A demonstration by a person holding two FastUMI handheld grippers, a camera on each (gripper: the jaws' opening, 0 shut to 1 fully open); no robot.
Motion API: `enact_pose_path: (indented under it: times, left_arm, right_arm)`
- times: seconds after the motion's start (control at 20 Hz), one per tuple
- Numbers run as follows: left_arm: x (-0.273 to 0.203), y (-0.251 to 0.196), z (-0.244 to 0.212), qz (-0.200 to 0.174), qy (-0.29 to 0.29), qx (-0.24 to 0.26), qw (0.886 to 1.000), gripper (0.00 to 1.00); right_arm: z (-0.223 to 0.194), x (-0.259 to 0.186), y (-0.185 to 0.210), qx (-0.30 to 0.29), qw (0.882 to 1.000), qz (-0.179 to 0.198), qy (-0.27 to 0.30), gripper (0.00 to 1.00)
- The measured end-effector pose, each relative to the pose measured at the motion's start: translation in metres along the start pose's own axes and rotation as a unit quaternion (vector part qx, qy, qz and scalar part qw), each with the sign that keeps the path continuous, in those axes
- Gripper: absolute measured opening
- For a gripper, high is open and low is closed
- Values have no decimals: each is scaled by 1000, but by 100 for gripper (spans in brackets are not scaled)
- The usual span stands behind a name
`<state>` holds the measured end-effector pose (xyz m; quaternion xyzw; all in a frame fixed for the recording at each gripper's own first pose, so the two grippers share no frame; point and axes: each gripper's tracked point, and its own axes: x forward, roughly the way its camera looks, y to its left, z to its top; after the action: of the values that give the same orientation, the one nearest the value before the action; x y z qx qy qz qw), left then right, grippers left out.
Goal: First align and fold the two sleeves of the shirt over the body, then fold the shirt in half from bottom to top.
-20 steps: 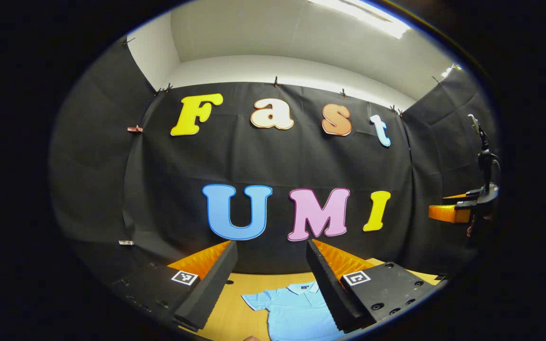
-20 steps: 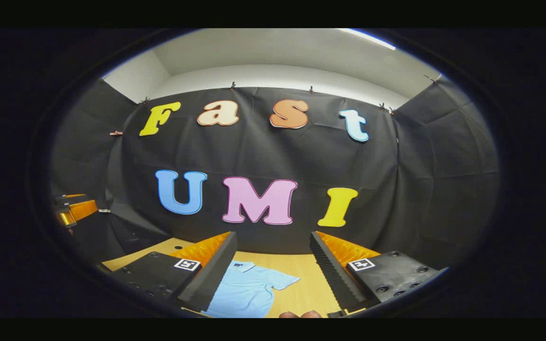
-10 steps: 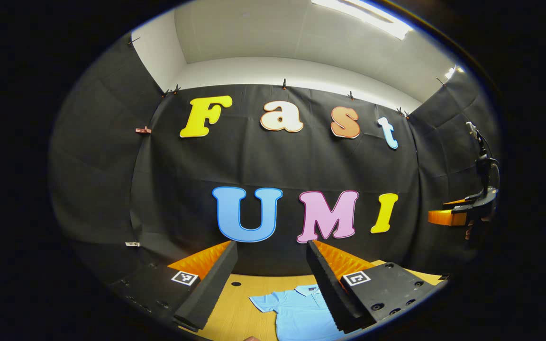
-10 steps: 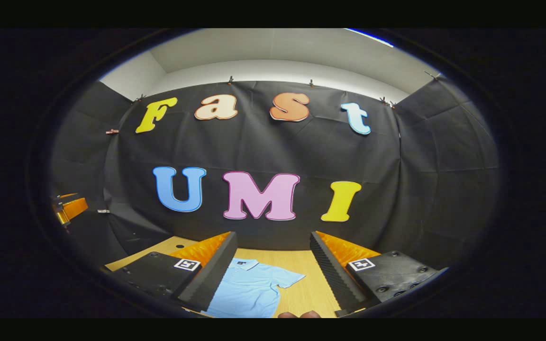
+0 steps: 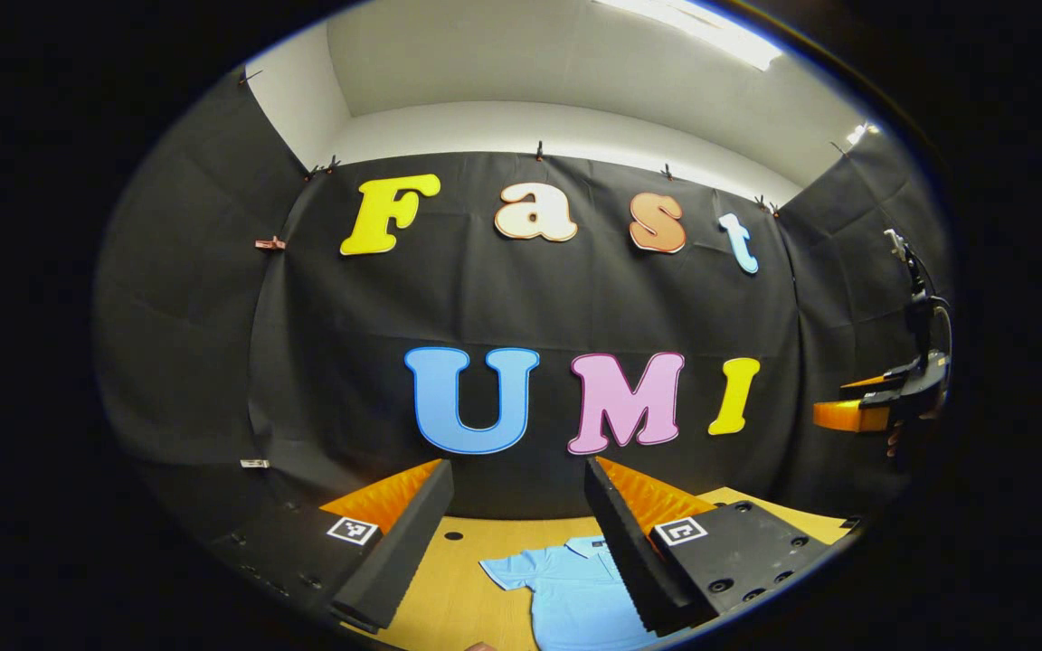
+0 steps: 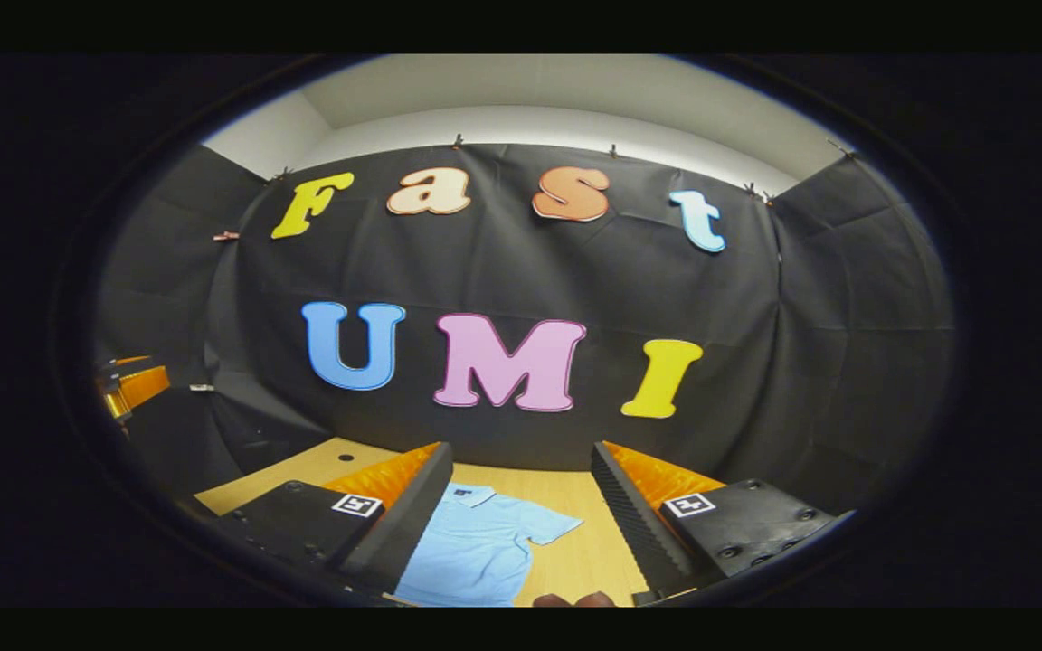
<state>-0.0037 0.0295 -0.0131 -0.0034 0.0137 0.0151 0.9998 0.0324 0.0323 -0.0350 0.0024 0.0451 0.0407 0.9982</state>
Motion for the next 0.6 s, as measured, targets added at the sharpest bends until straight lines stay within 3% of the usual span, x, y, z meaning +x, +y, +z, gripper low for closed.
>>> enact_pose_path:
  times: [0.2, 0.35, 0.6]
  left_arm:
    - [0, 6, -4, 3, 8, 2, 1000, 95]
    - [4, 21, -5, 27, 6, -2, 1000, 95]
    - [18, 29, -12, 53, 3, -20, 998, 95]
  right_arm:
    - [-26, 28, -16, 24, 999, 12, 20, 97]
    - [-65, 58, -27, 33, 996, 17, 76, 97]
    - [-111, 130, -46, 20, 993, 31, 115, 97]
